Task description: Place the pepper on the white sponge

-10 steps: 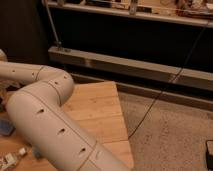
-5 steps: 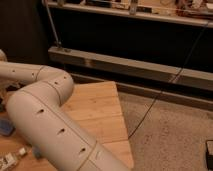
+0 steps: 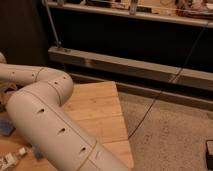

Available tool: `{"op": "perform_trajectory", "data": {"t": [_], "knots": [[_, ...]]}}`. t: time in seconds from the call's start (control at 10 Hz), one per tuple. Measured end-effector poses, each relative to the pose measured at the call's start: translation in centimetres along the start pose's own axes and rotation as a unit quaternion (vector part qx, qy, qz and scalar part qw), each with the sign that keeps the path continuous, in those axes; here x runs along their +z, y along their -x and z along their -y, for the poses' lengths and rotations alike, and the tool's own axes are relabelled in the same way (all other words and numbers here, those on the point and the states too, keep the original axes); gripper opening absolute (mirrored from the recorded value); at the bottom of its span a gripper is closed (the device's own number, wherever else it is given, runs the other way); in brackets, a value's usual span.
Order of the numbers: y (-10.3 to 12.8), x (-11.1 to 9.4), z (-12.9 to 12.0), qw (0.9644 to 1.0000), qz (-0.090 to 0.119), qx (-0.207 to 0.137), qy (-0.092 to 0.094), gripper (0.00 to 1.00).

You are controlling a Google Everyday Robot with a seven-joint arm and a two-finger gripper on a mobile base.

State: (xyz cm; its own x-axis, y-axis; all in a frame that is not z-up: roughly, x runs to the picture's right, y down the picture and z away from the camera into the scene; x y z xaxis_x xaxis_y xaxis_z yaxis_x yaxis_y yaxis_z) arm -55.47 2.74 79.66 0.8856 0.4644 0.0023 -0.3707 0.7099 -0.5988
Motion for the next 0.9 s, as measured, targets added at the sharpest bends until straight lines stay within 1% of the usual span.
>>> {"op": "perform_trajectory", "data": {"t": [0.1, 0.2, 0.4, 0.5, 0.9], "knots": [[0.0, 0.4, -0.2, 0.9999, 0.002, -0.01, 0.003, 0.65], [-0.3, 1.4, -0.4, 0.9996, 0.0, -0.026, 0.007, 0.65], [-1.0, 2.9, -0.3, 0.999, -0.008, -0.043, 0.012, 0.65], [-1.4, 4.1, -0.2, 0.9982, -0.012, -0.056, 0.017, 0.65], [-2.2, 6.6, -0.4, 0.9962, -0.02, -0.074, 0.041, 0.65]]}}
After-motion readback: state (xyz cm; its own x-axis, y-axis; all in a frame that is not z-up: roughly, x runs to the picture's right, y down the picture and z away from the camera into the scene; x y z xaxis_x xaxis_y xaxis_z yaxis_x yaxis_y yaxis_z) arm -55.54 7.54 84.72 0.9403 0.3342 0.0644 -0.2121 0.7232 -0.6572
